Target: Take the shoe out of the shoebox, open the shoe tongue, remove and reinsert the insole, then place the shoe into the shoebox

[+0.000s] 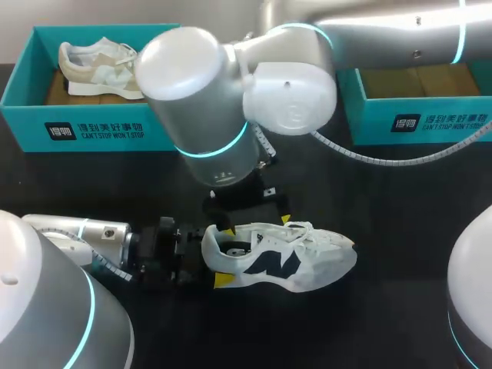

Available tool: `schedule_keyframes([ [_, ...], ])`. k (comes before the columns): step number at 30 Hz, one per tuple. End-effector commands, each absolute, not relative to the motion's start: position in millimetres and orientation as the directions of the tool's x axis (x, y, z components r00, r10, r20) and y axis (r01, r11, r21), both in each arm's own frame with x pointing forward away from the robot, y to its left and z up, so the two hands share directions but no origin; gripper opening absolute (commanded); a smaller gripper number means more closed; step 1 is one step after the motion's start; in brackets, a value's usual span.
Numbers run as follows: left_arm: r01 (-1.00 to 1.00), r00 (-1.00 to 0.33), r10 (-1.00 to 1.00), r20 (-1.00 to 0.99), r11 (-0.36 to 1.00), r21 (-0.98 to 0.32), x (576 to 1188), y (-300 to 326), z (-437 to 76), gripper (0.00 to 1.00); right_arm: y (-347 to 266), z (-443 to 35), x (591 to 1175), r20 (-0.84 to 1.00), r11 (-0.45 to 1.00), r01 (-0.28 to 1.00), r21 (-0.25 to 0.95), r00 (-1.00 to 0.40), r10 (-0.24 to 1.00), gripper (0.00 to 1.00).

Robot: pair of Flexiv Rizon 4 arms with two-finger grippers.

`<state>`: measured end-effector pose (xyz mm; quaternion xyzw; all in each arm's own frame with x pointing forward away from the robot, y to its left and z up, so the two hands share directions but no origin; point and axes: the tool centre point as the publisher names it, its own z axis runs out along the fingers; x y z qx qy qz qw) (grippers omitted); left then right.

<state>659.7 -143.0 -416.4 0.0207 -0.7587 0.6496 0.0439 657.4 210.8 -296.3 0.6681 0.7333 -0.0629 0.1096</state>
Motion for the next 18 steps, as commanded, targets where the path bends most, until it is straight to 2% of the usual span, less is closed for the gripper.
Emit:
schedule_keyframes([
  [1, -0.089, -0.995, 0.024, 0.094, 0.155, -0.984, 659, -141, -419, 0.0, 222, -308, 644, -0.383, 0.024, 0.995, 0.093, 0.013, 0.924, 1.0],
  [18, -0.089, -0.995, 0.024, 0.094, 0.155, -0.984, 659, -141, -419, 0.0, 210, -331, 645, -0.403, -0.03, 0.992, 0.124, 0.078, 0.912, 1.0],
])
